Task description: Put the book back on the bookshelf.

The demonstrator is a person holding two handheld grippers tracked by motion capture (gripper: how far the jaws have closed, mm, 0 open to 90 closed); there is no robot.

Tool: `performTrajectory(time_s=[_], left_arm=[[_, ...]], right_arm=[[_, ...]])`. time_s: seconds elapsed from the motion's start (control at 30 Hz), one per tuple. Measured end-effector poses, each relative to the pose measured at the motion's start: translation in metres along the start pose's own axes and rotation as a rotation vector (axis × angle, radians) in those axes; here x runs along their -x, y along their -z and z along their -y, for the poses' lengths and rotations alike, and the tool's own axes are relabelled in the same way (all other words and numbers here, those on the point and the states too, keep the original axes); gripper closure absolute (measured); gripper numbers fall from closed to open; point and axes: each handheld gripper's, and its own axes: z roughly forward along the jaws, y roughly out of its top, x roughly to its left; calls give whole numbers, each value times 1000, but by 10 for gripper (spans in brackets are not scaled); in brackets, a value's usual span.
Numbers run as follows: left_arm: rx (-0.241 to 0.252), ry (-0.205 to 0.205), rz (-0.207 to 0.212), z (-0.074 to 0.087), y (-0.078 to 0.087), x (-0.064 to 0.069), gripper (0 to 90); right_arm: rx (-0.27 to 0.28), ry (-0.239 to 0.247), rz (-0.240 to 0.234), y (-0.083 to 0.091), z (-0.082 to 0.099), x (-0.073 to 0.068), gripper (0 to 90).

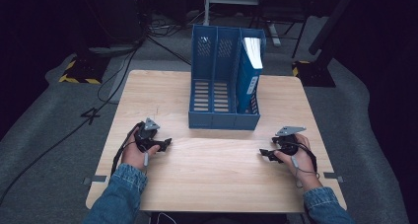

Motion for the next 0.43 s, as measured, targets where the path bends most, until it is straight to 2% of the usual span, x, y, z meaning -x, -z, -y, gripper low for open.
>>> performTrajectory(time_s=[0.1, 0.17, 0.43], left_arm=[[0, 0, 1, 0, 0, 0, 227], [0, -1, 1, 0, 0, 0, 227], [1, -1, 2, 0, 0, 0, 226]], right_arm=[[30, 17, 24, -5, 2, -2, 113], [57, 21, 21, -11, 3, -2, 50], [51, 16, 33, -13, 2, -2, 20]])
